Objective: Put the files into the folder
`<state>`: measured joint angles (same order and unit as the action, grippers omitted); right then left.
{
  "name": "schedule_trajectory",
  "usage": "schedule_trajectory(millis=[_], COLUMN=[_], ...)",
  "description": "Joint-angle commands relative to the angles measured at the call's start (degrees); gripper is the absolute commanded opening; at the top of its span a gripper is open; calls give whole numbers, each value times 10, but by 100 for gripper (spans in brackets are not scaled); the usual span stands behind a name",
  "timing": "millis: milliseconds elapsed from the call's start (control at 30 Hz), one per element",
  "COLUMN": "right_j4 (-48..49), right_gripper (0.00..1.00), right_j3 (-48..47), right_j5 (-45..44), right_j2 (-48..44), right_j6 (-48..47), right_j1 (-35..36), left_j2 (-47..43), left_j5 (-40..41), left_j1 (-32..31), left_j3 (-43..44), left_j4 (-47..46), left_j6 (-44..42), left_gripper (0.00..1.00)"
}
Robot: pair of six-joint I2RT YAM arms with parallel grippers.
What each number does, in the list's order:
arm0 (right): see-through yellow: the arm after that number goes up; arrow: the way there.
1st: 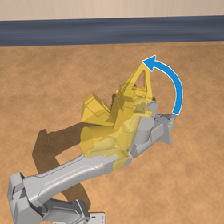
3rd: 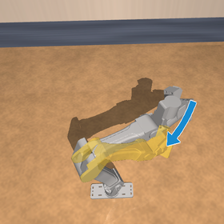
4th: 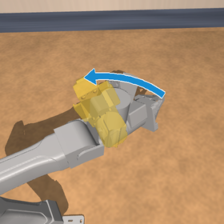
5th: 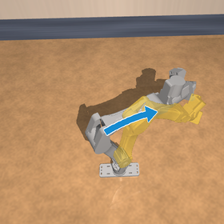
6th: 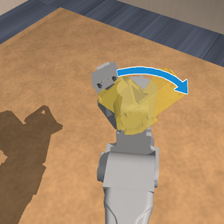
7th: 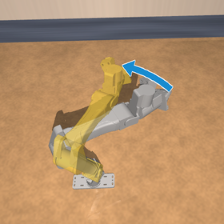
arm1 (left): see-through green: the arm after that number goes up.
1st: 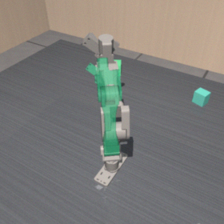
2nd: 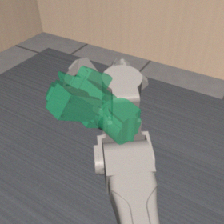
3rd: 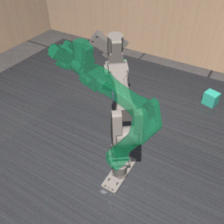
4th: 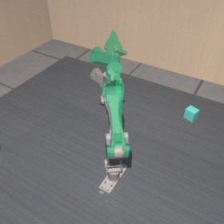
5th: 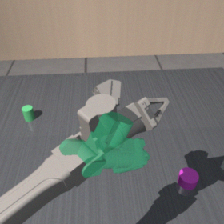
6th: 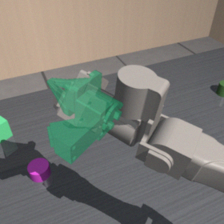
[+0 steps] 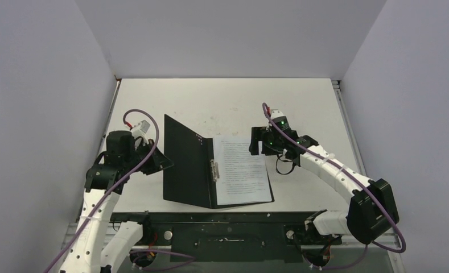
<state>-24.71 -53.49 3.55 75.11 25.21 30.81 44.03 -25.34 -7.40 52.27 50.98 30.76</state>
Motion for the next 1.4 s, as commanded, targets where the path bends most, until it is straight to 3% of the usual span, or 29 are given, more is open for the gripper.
schedule_trajectory(millis=[0, 500, 1067, 1367], right_j4=[57, 218, 379, 414], right_gripper=[84, 90, 89, 89], right_j3=[47, 208, 298, 311], right_j5=[83, 194, 259, 260], right_j2=[-11, -8, 58, 70], right_j6=[-4, 64, 151, 172], right_j1=[-44, -74, -56, -30], left_j2=[8, 38, 81, 88], left_j5=[38, 85, 71, 16], left_j1=[5, 5, -5, -50], left_j3=[55, 96, 105, 89], left_j4=[36, 63, 50, -24], left_j6=[-54, -69, -67, -20], left_gripper=[0, 0, 0, 32])
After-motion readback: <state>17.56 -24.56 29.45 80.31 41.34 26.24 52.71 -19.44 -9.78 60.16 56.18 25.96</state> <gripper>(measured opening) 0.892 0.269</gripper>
